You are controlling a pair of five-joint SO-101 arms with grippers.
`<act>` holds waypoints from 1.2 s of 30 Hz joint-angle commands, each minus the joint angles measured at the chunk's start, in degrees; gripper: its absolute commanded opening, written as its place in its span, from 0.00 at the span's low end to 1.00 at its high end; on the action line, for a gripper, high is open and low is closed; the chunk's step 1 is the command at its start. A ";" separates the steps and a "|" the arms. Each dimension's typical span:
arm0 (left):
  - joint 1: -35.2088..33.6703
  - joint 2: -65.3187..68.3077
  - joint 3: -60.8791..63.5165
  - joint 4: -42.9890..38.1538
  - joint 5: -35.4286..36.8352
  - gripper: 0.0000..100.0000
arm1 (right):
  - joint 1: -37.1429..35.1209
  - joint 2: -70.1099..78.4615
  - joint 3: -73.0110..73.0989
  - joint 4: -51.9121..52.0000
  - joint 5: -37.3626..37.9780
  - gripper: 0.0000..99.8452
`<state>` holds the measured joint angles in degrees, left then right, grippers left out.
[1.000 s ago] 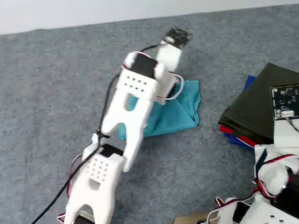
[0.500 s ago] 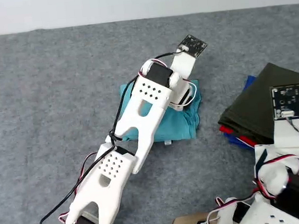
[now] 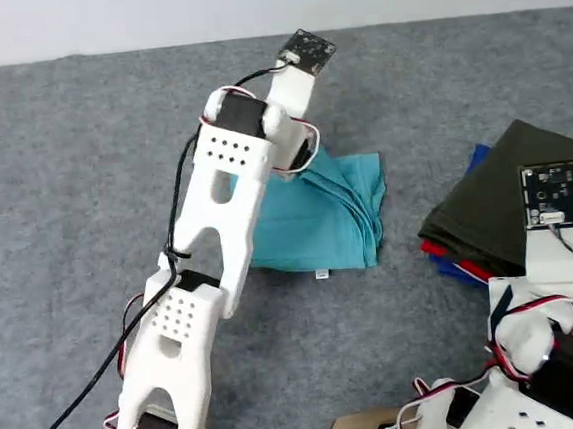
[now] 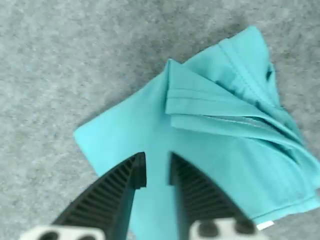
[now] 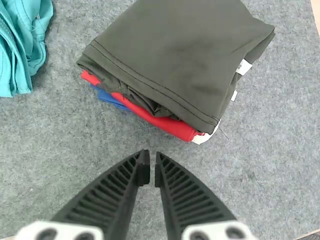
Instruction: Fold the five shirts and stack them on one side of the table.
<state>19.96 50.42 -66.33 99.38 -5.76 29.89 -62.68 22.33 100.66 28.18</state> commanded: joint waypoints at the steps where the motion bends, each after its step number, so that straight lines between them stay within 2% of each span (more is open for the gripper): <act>1: -0.53 2.73 -0.22 0.88 -0.88 0.03 | 0.40 -0.22 -0.26 2.33 0.26 0.03; 7: 2.64 10.55 -0.31 -3.87 -0.97 0.03 | 0.40 -0.22 -0.26 2.33 0.18 0.03; 15: 8.00 11.25 -0.31 -16.70 -1.41 0.03 | 0.40 -0.22 -0.26 2.33 0.18 0.03; 19: 9.85 11.25 -1.10 -18.20 -1.41 0.03 | 0.40 -0.22 -0.26 2.33 0.18 0.03; 26: 8.00 11.25 -16.04 -10.73 -1.32 0.03 | 0.40 -0.22 -0.26 2.24 0.18 0.03; 30: 3.60 11.34 -25.45 -3.52 -1.32 0.03 | 0.13 0.48 -0.26 1.98 -5.54 0.03; 32: 1.14 11.34 -28.79 0.97 -1.32 0.03 | -3.12 1.63 -0.26 0.84 -8.26 0.03; 36: -6.86 9.58 -29.85 1.32 -1.23 0.01 | -15.96 7.43 -0.53 -3.82 -14.59 0.03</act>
<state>18.73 62.55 -93.05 98.95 -6.81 22.15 -59.25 22.33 100.04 18.07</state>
